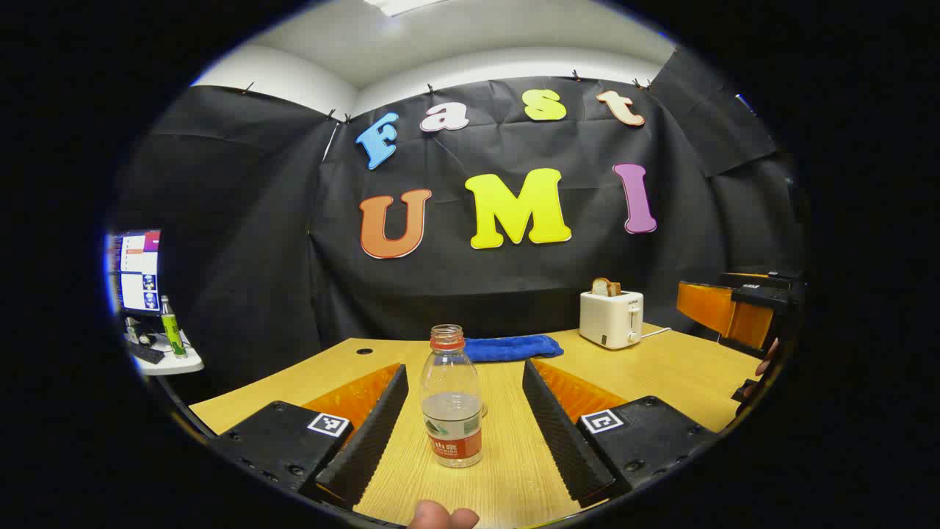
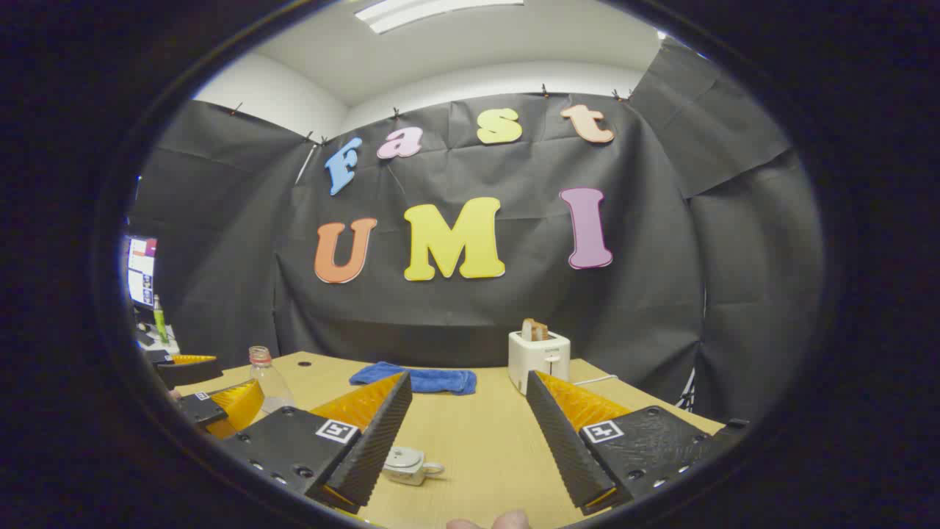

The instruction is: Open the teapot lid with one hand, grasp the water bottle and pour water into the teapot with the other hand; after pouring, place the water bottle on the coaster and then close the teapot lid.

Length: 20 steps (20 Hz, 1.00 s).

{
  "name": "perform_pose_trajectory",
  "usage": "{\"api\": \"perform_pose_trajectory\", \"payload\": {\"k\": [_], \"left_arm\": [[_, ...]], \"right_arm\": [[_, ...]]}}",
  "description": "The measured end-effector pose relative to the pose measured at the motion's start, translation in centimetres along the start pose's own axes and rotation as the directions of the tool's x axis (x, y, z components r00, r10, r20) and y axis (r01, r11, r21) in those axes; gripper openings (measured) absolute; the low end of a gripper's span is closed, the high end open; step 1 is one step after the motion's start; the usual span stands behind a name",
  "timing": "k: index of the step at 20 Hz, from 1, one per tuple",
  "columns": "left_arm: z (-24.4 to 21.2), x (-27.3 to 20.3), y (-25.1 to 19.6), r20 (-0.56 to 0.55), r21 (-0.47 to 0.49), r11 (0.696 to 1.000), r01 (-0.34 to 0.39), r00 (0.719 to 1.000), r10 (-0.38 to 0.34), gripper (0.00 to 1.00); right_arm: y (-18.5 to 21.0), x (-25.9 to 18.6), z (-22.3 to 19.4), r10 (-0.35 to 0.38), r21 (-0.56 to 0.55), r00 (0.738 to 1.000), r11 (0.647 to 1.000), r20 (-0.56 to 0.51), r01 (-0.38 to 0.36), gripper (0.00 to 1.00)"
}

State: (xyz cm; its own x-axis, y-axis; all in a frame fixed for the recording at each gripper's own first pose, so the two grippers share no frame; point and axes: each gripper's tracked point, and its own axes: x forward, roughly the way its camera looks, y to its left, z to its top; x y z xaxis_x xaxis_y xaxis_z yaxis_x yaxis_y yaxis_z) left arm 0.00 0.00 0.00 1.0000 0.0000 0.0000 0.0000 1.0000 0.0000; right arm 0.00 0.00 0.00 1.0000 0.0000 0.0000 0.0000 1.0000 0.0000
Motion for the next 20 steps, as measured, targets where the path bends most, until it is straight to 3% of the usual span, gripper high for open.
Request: {"api": "perform_pose_trajectory", "payload": {"k": [13,20], "left_arm": [[0.1,0.0,0.4,0.001,0.014,1.0,0.007,1.0,-0.007,0.98],[0.2,0.0,0.9,-0.002,0.013,1.0,-0.004,1.0,0.004,0.98]], "right_arm": [[0.4,0.4,-2.0,0.009,0.0,0.999,1.0,-0.047,-0.009,0.95],[2.4,0.7,-3.8,0.063,-0.019,0.995,0.998,-0.072,-0.065,0.96]]}}
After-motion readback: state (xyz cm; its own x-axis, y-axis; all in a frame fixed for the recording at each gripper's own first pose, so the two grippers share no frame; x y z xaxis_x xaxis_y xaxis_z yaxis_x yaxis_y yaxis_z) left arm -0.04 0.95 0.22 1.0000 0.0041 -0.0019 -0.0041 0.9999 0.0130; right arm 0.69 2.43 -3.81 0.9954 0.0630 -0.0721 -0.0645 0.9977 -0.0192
